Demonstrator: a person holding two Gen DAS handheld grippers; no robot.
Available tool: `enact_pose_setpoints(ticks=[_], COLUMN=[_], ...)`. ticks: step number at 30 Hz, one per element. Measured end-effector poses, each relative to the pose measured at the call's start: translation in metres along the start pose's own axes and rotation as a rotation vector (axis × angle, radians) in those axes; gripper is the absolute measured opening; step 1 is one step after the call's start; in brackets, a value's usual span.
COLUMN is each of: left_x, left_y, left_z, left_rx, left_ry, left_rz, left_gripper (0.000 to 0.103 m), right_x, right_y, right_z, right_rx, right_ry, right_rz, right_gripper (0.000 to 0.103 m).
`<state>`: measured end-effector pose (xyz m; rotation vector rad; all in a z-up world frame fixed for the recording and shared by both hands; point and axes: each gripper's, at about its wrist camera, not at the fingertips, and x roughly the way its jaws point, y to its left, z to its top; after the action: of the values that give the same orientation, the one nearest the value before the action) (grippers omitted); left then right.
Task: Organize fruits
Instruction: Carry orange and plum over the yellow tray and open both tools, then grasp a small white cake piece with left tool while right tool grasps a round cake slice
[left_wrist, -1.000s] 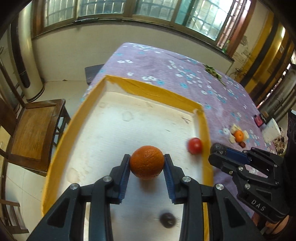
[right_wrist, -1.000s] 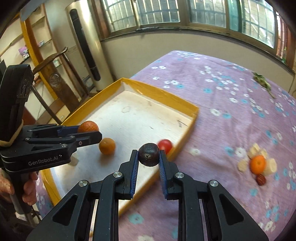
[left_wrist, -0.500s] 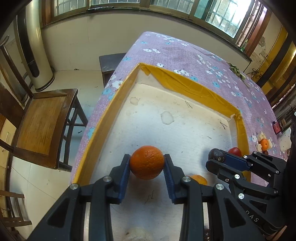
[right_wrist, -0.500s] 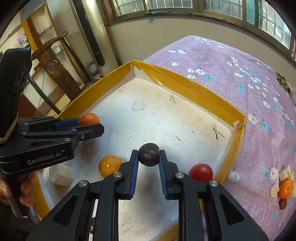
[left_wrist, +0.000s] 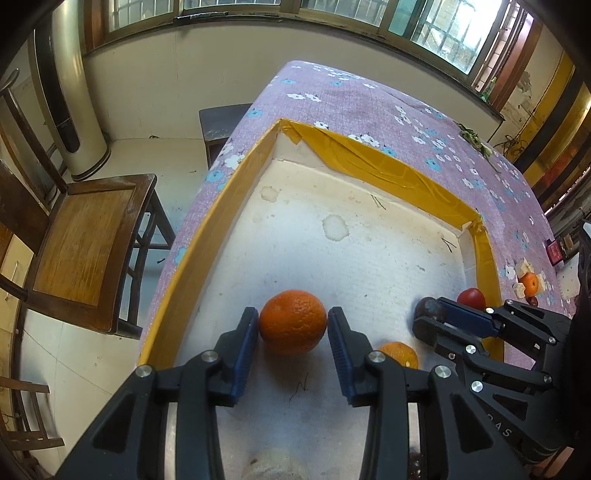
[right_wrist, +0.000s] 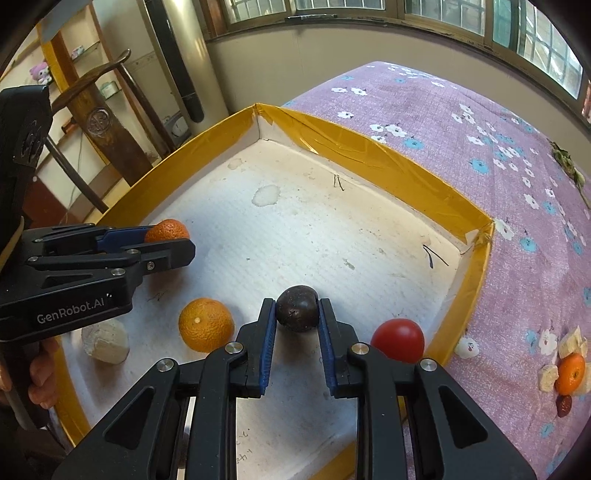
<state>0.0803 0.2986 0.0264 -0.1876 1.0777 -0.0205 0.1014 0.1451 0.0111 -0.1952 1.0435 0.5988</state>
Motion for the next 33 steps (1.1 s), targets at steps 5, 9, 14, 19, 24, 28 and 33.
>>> enact_pose_setpoints(ticks=[5, 9, 14, 19, 24, 28, 33], left_x=[-0.008, -0.019, -0.033, -0.045, -0.049, -0.051, -0.05], left_y=[0.0, -0.001, -0.007, -0.03, -0.067, -0.104, -0.153], left_z=[-0.006, -0.013, -0.022, -0.033, -0.043, -0.051, -0.059], left_rx=[-0.011, -0.017, -0.027, -0.012, 0.042, 0.096, 0.174], left_ry=[-0.014, -0.041, -0.075, -0.107, -0.116, -0.119, -0.113], left_rz=[0.016, 0.048, 0.071, 0.096, 0.102, 0.094, 0.074], left_gripper=[0.048, 0.059, 0.066, 0.074, 0.076, 0.08, 0.08], right_x=[-0.009, -0.023, -0.048, -0.081, -0.107, -0.124, -0.147], right_y=[-0.001, -0.001, 0.001, -0.008, -0.033, -0.058, -0.089], right_z=[-0.008, -0.019, -0.037, -0.062, -0.094, -0.114, -0.137], right_rx=[0.005, 0.014, 0.021, 0.052, 0.126, 0.187, 0.243], right_ry=[-0.003, -0.014, -0.046, -0.104, -0.139, -0.148, -0.155], right_rz=[-0.014, -0.008, -0.015, -0.04, -0.076, -0.102, -0.218], right_gripper=[0.03, 0.03, 0.03, 0.054, 0.067, 0.067, 0.071])
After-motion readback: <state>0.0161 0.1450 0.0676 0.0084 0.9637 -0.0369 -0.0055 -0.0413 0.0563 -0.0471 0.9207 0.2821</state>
